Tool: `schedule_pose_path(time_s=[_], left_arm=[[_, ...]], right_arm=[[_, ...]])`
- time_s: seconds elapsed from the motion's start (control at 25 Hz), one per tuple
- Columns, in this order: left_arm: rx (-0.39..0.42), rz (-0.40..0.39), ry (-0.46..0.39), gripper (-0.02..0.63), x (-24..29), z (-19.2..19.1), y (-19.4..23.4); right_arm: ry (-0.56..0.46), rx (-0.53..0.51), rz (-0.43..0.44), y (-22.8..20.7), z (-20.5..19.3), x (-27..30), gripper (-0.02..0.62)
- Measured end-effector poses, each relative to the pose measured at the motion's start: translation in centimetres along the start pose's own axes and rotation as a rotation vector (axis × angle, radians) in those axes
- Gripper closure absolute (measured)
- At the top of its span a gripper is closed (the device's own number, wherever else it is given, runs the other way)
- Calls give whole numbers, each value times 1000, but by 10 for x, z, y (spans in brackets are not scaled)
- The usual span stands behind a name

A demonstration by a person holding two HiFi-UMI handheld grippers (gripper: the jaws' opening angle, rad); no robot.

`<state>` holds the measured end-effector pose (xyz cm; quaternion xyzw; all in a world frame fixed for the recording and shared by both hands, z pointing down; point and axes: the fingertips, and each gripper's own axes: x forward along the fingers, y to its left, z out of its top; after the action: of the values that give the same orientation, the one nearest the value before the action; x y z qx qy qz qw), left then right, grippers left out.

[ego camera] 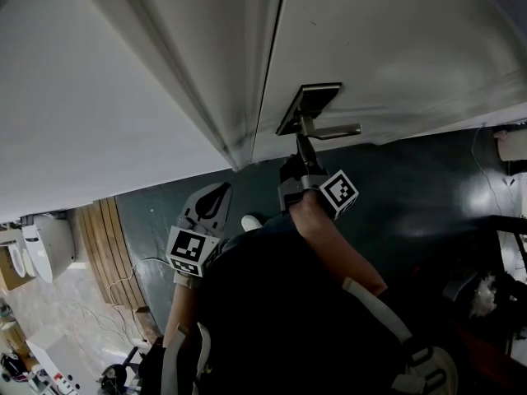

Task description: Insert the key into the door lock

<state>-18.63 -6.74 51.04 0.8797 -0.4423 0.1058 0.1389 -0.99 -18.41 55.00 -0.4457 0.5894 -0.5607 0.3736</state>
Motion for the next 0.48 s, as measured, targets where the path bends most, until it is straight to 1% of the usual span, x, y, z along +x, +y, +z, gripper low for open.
schedule_pose_path(time_s=[0.16, 0.48], left_arm=[[0, 4, 1, 598, -1, 2, 0], [5, 9, 5, 598, 2, 2, -7]], right_arm=[[-7, -8, -10, 1, -2, 0, 563], [8, -31, 27, 2, 0, 3, 563]])
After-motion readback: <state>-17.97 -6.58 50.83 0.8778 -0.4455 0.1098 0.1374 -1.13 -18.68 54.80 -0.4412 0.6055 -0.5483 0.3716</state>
